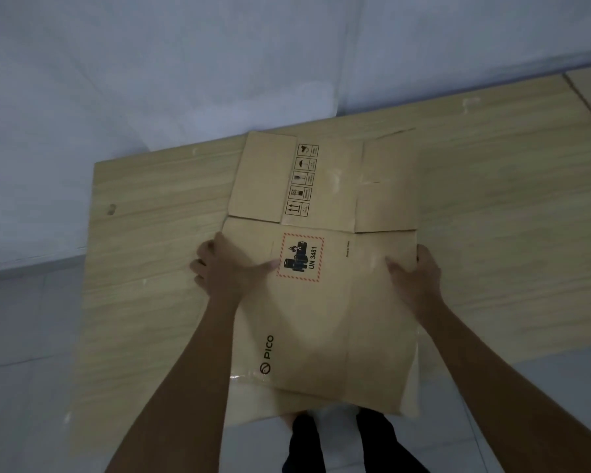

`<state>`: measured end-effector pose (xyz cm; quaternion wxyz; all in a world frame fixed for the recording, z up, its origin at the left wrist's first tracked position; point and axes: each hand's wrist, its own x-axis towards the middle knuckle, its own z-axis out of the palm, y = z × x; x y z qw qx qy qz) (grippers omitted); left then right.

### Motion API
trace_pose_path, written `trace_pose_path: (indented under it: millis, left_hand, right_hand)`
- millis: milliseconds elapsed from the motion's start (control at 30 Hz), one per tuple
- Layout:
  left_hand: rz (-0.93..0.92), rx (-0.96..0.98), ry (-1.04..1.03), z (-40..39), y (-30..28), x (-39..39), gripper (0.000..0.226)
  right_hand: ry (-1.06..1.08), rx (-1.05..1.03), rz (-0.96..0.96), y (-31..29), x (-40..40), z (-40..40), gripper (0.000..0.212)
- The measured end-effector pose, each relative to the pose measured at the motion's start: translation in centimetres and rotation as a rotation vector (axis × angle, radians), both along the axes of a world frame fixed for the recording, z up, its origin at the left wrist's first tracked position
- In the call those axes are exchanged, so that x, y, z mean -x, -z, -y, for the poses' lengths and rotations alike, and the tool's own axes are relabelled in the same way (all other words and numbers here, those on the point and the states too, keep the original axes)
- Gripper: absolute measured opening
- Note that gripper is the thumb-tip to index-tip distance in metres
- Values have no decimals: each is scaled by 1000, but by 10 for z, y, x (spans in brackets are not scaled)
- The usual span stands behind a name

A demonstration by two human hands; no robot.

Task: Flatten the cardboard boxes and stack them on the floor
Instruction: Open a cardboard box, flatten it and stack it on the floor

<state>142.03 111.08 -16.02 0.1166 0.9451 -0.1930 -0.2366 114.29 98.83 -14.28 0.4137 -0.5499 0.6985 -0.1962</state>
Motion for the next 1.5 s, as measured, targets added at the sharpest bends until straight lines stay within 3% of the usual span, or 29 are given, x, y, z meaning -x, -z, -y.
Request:
trace_pose_path:
  millis: [167, 300, 433, 500, 733, 1100, 1500]
  left_hand:
    - [-54, 72, -137, 10, 3, -24, 111]
    - [-126, 146, -66, 2, 8, -44, 104]
    - [-166, 383, -85, -5, 3, -35, 47]
    - [-226, 502, -108, -7, -4, -28, 29]
    - [-328, 732, -176, 11, -54, 47, 21]
    - [-409, 931, -68, 104, -114, 257, 20]
    - [-525, 999, 36, 274, -134, 457, 25]
  right_hand:
    - [46, -47, 1, 18, 10, 2, 39]
    - [95, -34, 53, 23, 10, 2, 35]
    - [136, 10, 157, 21, 14, 3, 24]
    - [167, 49, 183, 15, 22, 2, 18]
    - [211, 176, 301, -37, 94, -2, 10]
    - [279, 293, 356, -112, 293, 51, 8]
    - [491, 318, 408, -114, 494, 184, 7]
